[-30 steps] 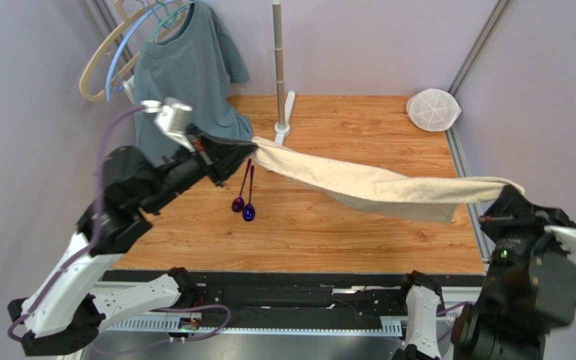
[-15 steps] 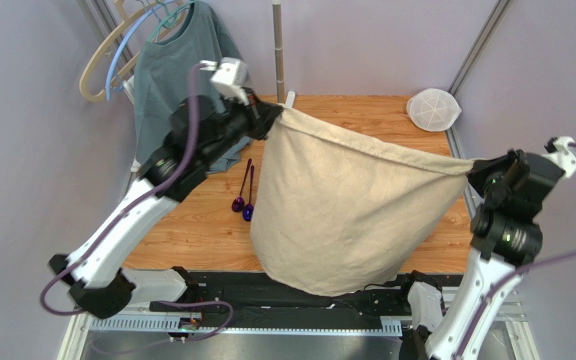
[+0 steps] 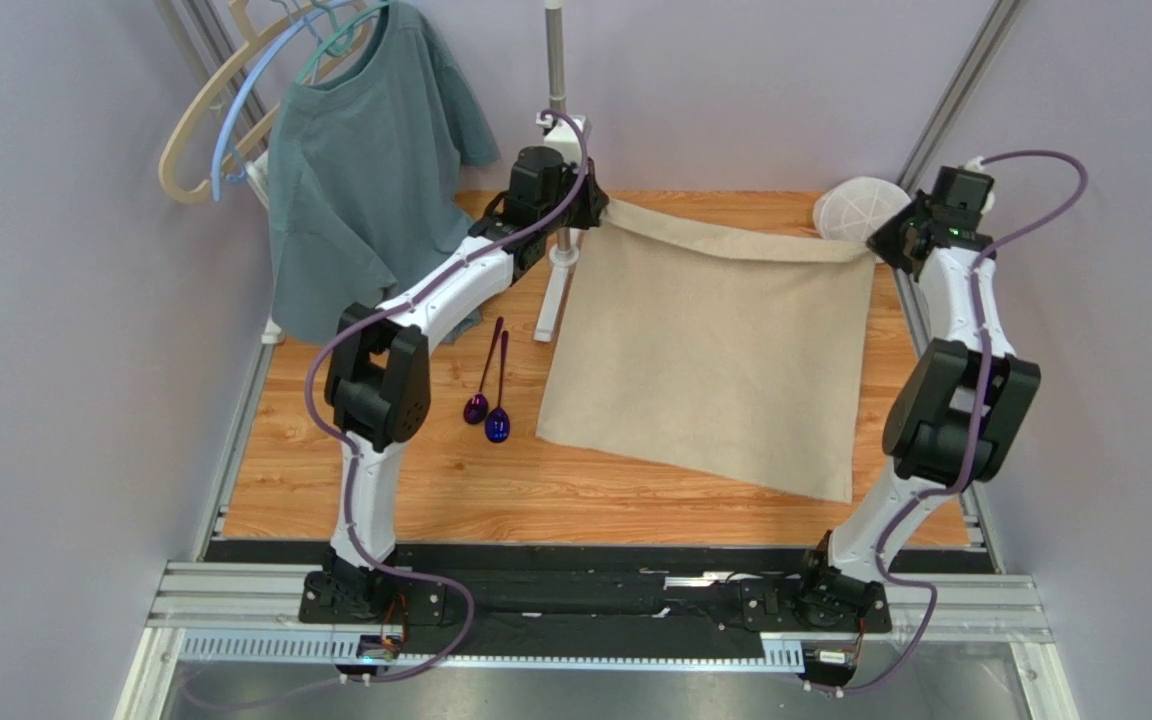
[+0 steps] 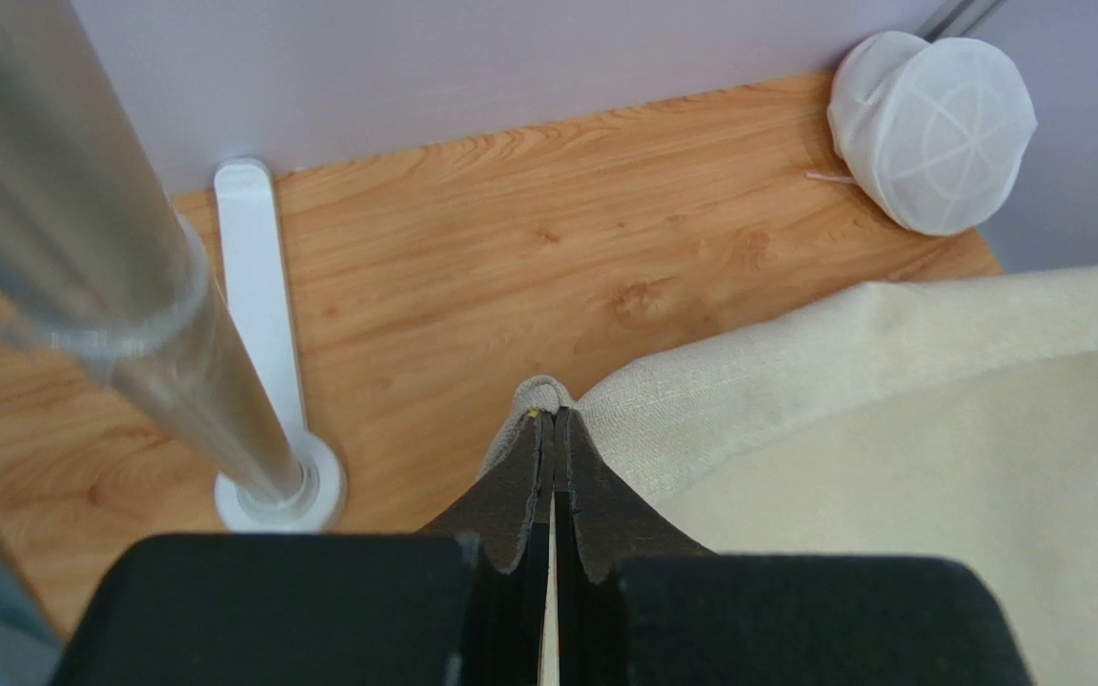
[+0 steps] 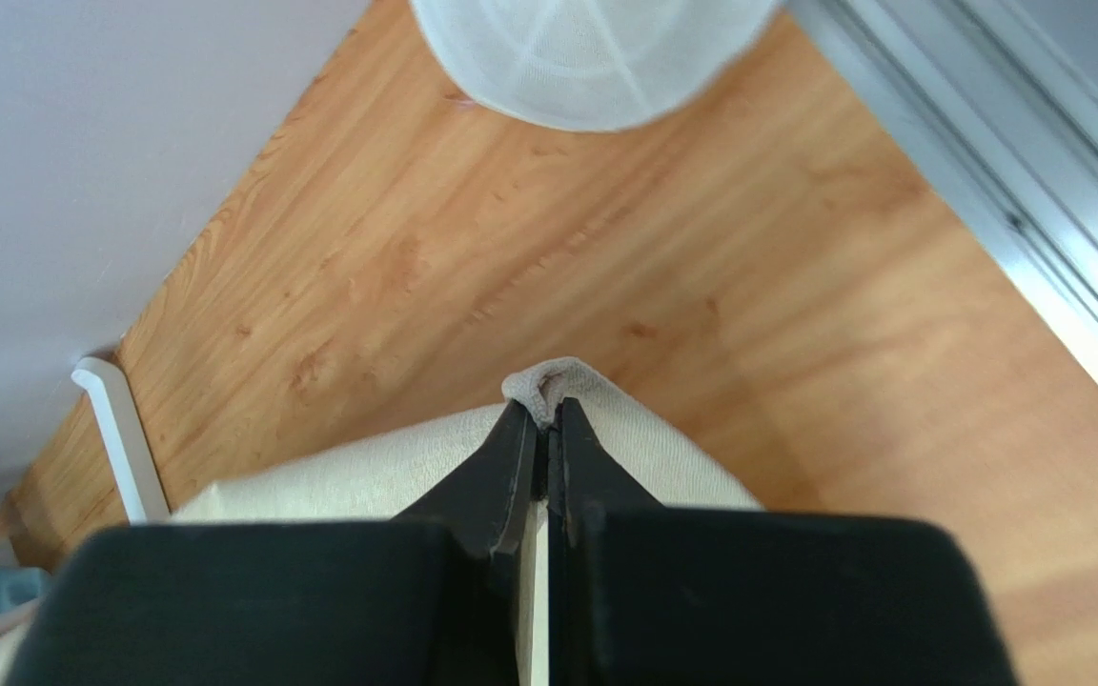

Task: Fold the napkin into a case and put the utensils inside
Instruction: Fold and flatten the napkin at the center of the board.

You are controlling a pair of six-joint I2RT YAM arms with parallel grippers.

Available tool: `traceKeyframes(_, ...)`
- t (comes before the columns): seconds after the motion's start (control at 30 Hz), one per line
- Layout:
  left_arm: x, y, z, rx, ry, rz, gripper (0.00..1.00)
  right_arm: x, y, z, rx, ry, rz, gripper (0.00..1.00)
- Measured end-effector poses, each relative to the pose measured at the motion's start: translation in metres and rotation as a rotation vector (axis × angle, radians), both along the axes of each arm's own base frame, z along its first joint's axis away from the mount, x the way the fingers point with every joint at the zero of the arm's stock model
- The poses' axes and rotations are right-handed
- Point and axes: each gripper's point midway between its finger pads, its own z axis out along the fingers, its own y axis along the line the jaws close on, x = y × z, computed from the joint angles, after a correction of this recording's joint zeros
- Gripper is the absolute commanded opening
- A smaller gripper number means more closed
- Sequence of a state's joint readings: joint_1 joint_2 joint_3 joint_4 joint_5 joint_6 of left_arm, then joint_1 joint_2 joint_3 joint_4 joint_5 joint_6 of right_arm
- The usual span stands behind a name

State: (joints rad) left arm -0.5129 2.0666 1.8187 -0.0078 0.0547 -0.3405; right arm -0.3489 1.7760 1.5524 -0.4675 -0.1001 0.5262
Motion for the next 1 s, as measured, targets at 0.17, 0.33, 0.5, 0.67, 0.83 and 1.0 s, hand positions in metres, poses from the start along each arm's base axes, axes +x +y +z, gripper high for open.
traceKeyframes(0.17, 0.036, 0.002, -0.022, -0.05, -0.021, -0.018, 0.0, 0.04, 0.015, -0.021, 0.01, 0.001, 0.075, 0.0)
traceKeyframes(0.33, 0.042, -0.002, -0.03, -0.09, -0.028, -0.07, 0.0, 0.039, 0.015, -0.026, 0.0, 0.013, 0.096, 0.0)
traceKeyframes(0.5, 0.032, -0.007, -0.042, -0.12, 0.0, -0.116, 0.0, 0.024, 0.017, -0.037, -0.002, 0.073, 0.11, 0.0)
traceKeyframes(0.67, -0.001, 0.005, -0.098, -0.107, 0.172, -0.112, 0.0, 0.002, 0.022, -0.052, -0.001, 0.161, 0.131, 0.0)
traceKeyframes(0.83, -0.036, 0.022, -0.135, -0.06, 0.329, -0.085, 0.0, -0.021, 0.023, -0.07, -0.012, 0.249, 0.139, 0.0)
traceKeyframes(1.0, -0.053, 0.03, -0.135, -0.021, 0.41, -0.078, 0.0, -0.038, 0.022, -0.076, -0.034, 0.303, 0.143, 0.0)
